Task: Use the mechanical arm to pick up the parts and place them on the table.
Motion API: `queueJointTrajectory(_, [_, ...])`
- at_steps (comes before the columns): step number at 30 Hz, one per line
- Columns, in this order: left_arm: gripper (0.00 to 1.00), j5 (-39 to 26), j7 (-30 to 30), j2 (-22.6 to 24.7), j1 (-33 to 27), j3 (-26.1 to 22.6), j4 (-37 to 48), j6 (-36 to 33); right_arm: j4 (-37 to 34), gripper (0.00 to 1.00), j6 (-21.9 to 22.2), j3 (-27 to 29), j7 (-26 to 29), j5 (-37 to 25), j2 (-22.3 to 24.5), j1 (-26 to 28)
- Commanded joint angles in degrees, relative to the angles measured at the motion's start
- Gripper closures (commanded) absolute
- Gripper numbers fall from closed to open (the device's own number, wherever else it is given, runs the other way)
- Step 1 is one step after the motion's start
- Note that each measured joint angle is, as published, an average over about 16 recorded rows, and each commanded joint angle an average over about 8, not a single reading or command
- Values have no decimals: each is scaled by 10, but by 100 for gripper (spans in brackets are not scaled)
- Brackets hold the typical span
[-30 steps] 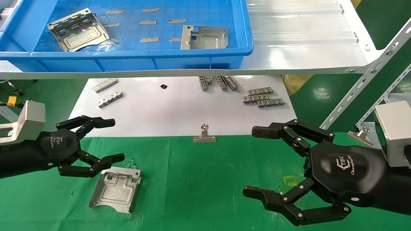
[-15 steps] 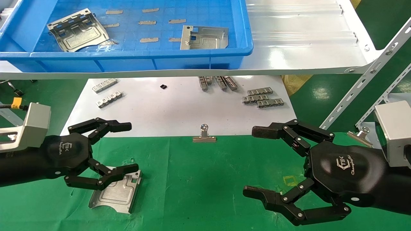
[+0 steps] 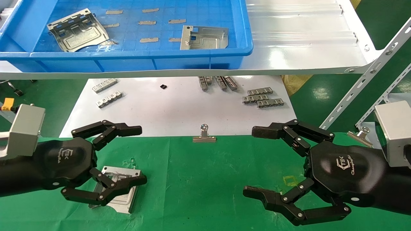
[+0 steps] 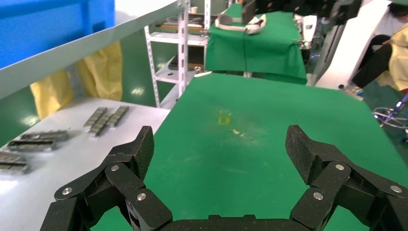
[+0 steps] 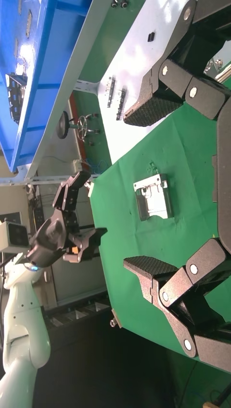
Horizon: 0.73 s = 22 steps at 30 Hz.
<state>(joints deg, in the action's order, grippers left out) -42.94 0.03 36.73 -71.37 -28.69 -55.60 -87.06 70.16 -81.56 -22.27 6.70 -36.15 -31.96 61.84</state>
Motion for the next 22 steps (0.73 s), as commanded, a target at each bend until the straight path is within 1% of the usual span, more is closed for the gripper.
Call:
queueJointTrajectory(1, [0,1,-10,-2,9,12,-17,1,0,0,0,0,0,0,0,0])
queueJointTrajectory(17, [0,9,-90,-14,82,106,-151,11,0,0,0,0,0,0,0,0])
queueJointTrajectory(22, [0,11,-105,-17,95,123,-175,13,0,0,0,0,0,0,0,0])
